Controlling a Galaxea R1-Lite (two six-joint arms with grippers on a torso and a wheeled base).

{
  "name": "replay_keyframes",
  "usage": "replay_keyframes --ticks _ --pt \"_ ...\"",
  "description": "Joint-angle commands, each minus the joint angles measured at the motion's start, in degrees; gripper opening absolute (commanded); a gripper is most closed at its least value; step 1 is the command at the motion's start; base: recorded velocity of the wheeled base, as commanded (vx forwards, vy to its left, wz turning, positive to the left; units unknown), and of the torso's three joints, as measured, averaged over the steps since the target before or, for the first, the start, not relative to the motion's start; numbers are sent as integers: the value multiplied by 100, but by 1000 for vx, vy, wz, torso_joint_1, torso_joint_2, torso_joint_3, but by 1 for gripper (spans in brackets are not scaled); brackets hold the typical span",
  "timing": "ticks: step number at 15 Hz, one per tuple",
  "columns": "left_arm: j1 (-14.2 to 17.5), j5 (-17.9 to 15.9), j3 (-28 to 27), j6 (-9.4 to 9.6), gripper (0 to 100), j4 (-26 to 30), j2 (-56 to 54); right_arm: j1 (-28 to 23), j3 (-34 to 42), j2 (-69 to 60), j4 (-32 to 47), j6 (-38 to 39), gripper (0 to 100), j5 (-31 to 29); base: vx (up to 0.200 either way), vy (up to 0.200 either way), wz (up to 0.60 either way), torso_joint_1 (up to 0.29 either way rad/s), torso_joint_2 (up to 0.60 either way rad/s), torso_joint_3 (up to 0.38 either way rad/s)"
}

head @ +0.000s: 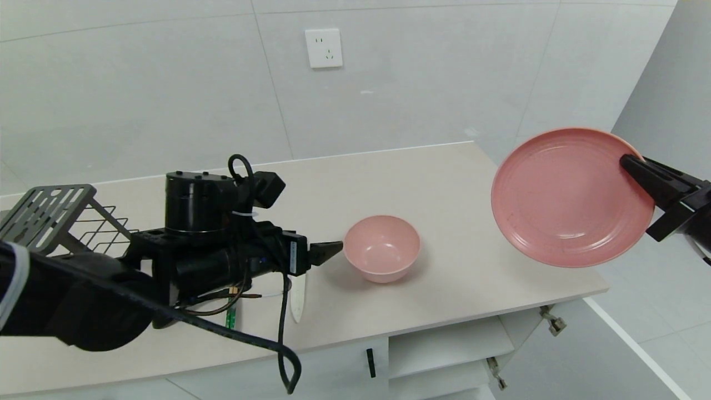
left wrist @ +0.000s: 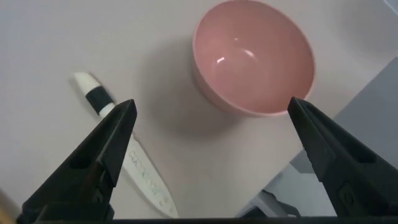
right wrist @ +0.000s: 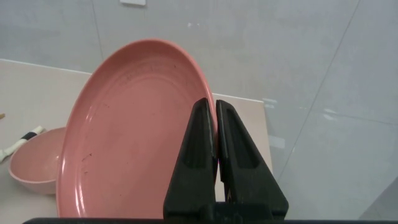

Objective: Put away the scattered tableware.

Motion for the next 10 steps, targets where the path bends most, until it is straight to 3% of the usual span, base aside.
replay_keyframes --ticks 1,3,10 --pt "-21 1 -570 18 100 27 632 1 2 23 1 -1 0 3 0 0 0 0 0 0" --pt "-109 10 -1053 27 100 80 1133 1 11 41 1 -1 0 3 0 0 0 0 0 0" --pt "-215 124 -1519 27 100 27 2065 1 55 120 1 -10 0 29 0 0 0 0 0 0"
